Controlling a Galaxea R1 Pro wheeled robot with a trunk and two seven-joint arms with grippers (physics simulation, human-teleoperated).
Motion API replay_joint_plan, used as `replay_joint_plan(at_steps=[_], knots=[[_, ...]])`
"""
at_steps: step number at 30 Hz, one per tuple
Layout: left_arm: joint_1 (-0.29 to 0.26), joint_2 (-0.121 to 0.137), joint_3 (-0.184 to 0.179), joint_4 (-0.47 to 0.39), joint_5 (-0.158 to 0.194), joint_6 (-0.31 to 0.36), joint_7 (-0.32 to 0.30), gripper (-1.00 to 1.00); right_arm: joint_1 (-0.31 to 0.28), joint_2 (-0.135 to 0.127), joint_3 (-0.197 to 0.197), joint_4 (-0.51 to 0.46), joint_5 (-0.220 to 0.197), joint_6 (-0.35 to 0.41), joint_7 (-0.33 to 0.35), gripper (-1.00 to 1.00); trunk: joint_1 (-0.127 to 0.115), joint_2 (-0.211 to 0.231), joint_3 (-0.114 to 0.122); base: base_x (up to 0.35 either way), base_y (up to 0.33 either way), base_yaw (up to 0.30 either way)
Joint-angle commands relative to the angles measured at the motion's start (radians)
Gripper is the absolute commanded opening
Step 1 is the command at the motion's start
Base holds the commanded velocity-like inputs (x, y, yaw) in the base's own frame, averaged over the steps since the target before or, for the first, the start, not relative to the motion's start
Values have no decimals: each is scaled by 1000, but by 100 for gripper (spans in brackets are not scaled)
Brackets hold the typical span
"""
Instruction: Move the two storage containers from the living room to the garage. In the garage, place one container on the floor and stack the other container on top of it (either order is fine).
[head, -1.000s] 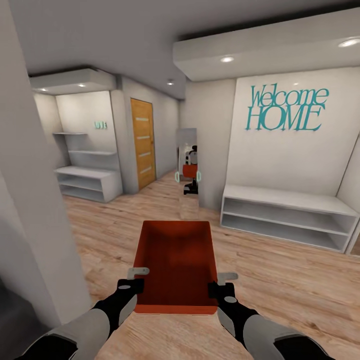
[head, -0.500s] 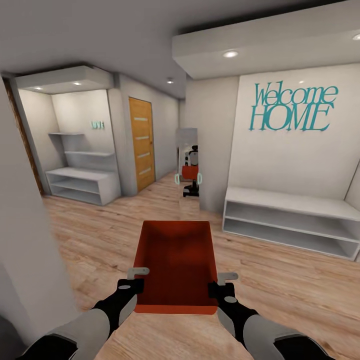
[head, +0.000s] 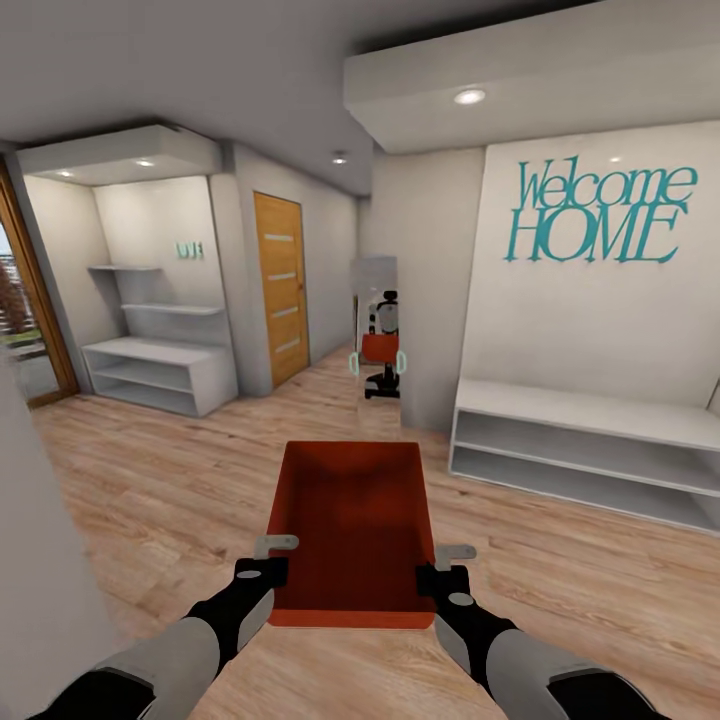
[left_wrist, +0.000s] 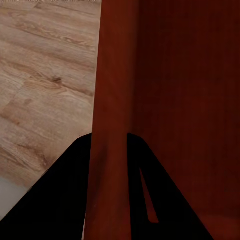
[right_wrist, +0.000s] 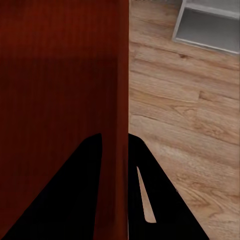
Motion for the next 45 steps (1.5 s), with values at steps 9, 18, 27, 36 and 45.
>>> replay_joint_plan(at_steps=[9, 18, 27, 36, 45], knots=[[-2, 3, 15, -5, -18, 5, 32, -100, -1, -14, 10, 23, -15, -5, -9, -100, 1, -1, -1, 324, 0, 0], [-2, 3, 15, -5, -18, 5, 32, -100, -1, -13, 10, 23, -15, -5, -9, -100, 1, -1, -1, 324, 0, 0], [-2, 3, 15, -5, -18, 5, 32, -100, -1, -13, 10, 23, -15, -5, -9, -100, 1, -1, -1, 324, 0, 0], [-2, 3, 15, -5, -18, 5, 32, -100, -1, -15, 10, 23, -15, -4, -9, -100, 1, -1, -1, 324, 0, 0], [-2, 3, 15, -5, -18, 5, 32, -100, -1, -13, 10, 23, -16, -4, -7, -100, 1, -1, -1, 324, 0, 0]])
